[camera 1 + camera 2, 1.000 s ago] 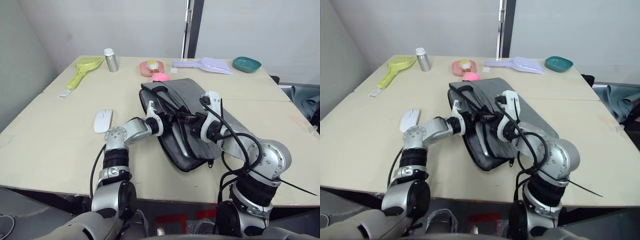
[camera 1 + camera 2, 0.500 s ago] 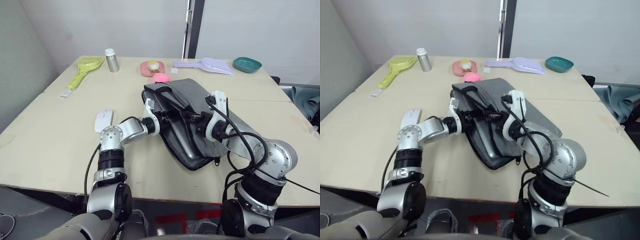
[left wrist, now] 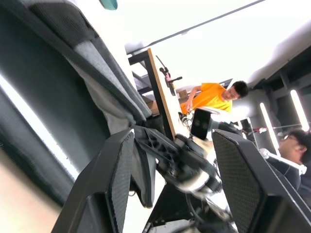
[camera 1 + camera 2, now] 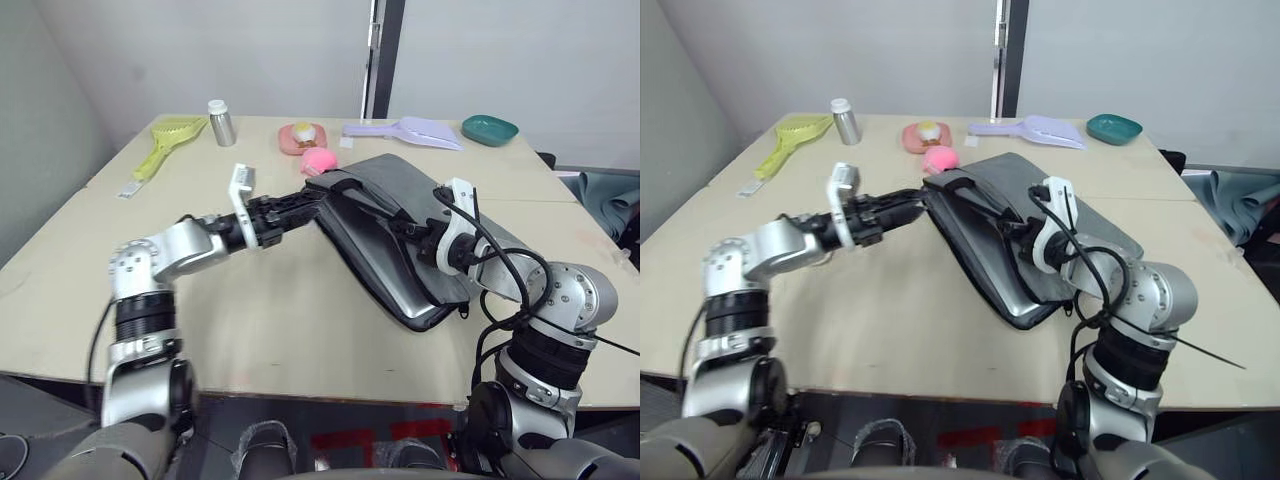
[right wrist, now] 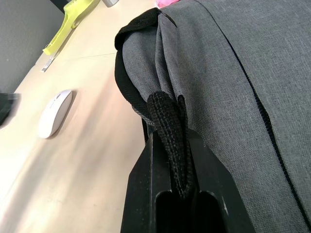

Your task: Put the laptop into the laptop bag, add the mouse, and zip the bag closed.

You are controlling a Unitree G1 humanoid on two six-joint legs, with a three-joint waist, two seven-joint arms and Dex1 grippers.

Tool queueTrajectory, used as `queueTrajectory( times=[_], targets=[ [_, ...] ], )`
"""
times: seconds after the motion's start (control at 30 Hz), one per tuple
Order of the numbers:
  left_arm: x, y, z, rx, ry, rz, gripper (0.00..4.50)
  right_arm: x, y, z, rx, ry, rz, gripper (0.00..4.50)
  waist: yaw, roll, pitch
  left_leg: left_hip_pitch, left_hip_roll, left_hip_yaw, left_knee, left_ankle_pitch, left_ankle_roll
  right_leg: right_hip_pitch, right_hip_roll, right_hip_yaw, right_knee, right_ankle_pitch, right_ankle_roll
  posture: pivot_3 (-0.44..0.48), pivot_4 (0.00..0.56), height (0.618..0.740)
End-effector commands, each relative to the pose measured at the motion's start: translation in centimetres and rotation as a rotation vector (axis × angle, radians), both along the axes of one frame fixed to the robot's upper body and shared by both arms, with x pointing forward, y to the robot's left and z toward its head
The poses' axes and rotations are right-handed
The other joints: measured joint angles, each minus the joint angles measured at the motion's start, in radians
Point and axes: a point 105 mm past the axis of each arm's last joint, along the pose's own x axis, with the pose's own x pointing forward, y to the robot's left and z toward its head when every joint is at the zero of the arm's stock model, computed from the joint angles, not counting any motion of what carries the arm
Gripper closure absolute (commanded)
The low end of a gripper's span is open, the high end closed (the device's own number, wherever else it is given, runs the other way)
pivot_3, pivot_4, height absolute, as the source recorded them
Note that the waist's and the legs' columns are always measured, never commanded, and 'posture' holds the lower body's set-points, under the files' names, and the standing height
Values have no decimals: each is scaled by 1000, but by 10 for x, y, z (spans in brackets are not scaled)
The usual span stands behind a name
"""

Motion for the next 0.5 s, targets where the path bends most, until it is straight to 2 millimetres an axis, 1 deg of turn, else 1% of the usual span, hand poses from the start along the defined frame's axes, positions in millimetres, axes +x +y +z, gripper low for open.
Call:
queueTrajectory(
  times=[0.03, 0.13, 0.23, 0.27, 0.33, 0.43, 0.5],
  targets=[
    [-23, 17, 18, 51, -161, -44, 1841, -6, 9, 6, 20, -35, 38, 4500, -1, 0, 0, 0, 0, 0, 0, 0, 0, 0, 0, 0, 0, 0, 0, 0, 150, 740],
    [-33, 31, 18, 107, -234, -54, 1841, -8, 13, 0, 23, -13, 46, 4500, -1, 0, 0, 0, 0, 0, 0, 0, 0, 0, 0, 0, 0, 0, 0, 0, 150, 740],
    [-48, 53, 19, 168, -349, -61, 1841, -12, 24, -11, 24, 24, 66, 4500, -12, 0, 0, 1, 0, 0, -1, 0, 0, 0, 0, 0, -1, 0, 0, 0, 150, 740],
    [-50, 61, 19, 210, -404, -56, 1841, -13, 28, -14, 26, 34, 73, 4500, -13, 0, 0, 1, 0, 0, -3, 0, -1, 0, 0, -1, -2, 0, -1, 0, 150, 740],
    [-55, 69, 19, 274, -487, -75, 1841, -15, 31, -17, 24, 44, 84, 4500, -15, 1, 0, 1, 1, 0, -5, 1, -2, 0, 1, -1, -2, -1, -1, 0, 150, 740],
    [-57, 85, 22, 337, -563, -73, 1841, -19, 33, -25, -4, 65, 108, 4500, -9, 1, -1, 2, 1, 0, -6, 1, -2, 0, 0, -1, -2, -1, -2, 0, 150, 740],
    [-55, 101, 25, 392, -598, -38, 1807, -25, 37, -29, -34, 68, 153, 3723, -9, 1, -1, 2, 1, 0, -6, 1, -2, 0, 0, -1, -2, -1, -2, 0, 150, 740]
  ],
)
